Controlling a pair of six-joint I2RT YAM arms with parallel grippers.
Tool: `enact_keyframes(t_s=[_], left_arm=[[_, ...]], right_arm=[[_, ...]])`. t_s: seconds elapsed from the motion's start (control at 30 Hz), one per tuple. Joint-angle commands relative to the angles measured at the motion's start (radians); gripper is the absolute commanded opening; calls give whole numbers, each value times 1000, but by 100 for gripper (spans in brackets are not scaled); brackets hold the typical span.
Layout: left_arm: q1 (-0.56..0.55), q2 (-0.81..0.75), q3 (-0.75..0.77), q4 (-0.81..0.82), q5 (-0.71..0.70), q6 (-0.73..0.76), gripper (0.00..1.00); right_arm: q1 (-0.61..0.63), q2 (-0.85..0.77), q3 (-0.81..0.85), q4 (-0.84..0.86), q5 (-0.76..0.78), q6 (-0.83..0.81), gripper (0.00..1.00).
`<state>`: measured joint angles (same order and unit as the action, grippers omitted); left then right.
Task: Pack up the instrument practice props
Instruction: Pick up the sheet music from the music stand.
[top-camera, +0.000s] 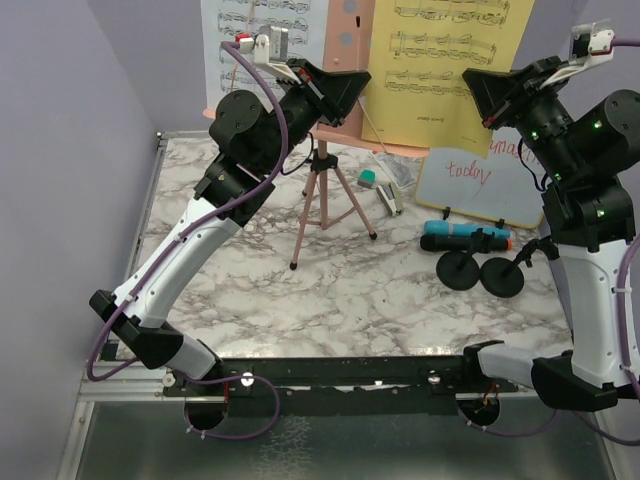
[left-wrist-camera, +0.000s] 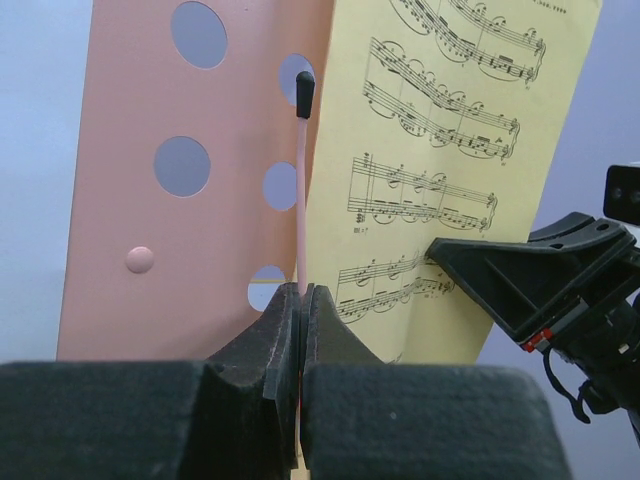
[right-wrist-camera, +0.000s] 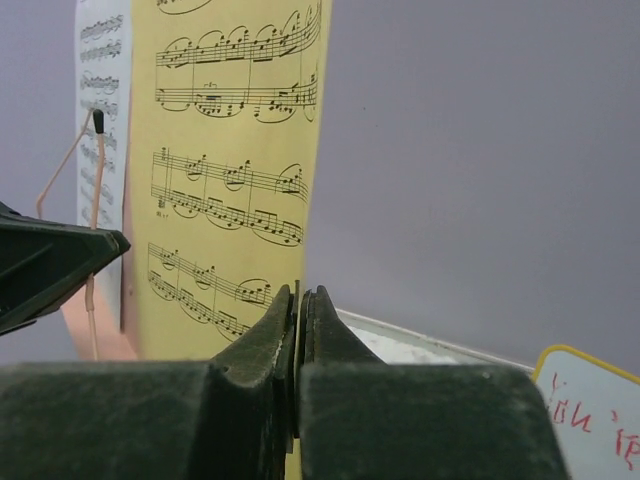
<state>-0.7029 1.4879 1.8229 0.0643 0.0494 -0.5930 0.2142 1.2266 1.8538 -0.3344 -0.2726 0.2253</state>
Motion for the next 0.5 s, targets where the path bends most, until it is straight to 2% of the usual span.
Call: enact_keyframes(t_s=[0.0, 0.27, 0.4, 0.47], left_arm=[[8, -15, -15, -20, -91, 48, 0], [8, -7, -19, -23, -108, 53, 6], [8, -2, -19, -23, -106, 49, 15], [8, 1, -19, -23, -106, 46, 23]], right_arm=[[-5, -36, -24, -3, 73, -17, 0], [-5, -129, -84, 9, 183, -27, 0], [-5, -189, -127, 22, 243, -27, 0], [-5, -218, -153, 31, 267, -24, 0]])
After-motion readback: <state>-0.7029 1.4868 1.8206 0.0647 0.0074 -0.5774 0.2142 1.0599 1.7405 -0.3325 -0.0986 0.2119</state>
